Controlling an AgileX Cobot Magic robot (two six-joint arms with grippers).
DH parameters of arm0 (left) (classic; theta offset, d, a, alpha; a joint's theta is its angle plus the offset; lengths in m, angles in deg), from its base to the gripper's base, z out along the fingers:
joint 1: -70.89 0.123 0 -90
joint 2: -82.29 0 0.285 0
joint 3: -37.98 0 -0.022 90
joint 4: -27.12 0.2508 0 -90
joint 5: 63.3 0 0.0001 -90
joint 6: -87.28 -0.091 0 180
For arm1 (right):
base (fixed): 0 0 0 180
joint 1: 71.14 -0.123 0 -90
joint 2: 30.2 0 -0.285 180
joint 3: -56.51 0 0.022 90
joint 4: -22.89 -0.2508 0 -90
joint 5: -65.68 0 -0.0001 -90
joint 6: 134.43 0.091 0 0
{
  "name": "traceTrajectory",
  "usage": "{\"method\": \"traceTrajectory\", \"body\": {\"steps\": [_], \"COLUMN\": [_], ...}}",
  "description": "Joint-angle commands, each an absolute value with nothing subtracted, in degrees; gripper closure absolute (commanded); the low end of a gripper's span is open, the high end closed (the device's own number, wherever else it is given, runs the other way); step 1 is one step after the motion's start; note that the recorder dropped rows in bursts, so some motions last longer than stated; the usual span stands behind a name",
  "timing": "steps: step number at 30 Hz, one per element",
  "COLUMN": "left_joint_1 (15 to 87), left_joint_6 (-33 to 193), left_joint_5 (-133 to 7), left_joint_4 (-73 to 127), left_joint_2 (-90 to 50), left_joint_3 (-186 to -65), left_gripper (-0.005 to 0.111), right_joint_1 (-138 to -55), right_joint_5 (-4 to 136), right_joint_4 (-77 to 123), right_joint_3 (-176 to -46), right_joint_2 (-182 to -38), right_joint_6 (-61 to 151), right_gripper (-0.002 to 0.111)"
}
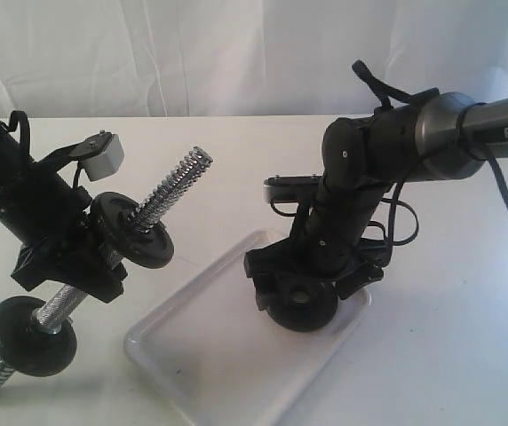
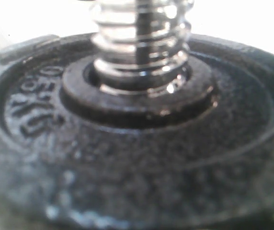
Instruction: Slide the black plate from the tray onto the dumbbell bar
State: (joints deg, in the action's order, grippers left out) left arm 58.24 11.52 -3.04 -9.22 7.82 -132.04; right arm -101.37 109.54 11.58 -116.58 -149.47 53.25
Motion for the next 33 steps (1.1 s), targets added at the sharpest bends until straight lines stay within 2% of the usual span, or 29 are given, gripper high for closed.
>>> {"method": "traceTrajectory", "body": {"steps": [1, 33], "left_joint_1": [58.12, 58.12], "left_joint_6": [11.5, 11.63], "left_joint_5": [2.48, 2.36], "left_joint_4": [-21.7, -21.7], "left_joint_2": [4.67, 4.67], "left_joint_3": [-133.42, -133.42], "left_gripper": [0.107, 0.107], "right_joint_1": [-101.44, -101.44], "right_joint_5": [108.58, 106.65], "right_joint_4": [11.9, 12.0], "right_joint_3": [-116.99, -116.99], "right_joint_2": [-149.54, -149.54], "right_joint_6": [53.42, 54.81], "right_gripper": [0.008, 0.008]}}
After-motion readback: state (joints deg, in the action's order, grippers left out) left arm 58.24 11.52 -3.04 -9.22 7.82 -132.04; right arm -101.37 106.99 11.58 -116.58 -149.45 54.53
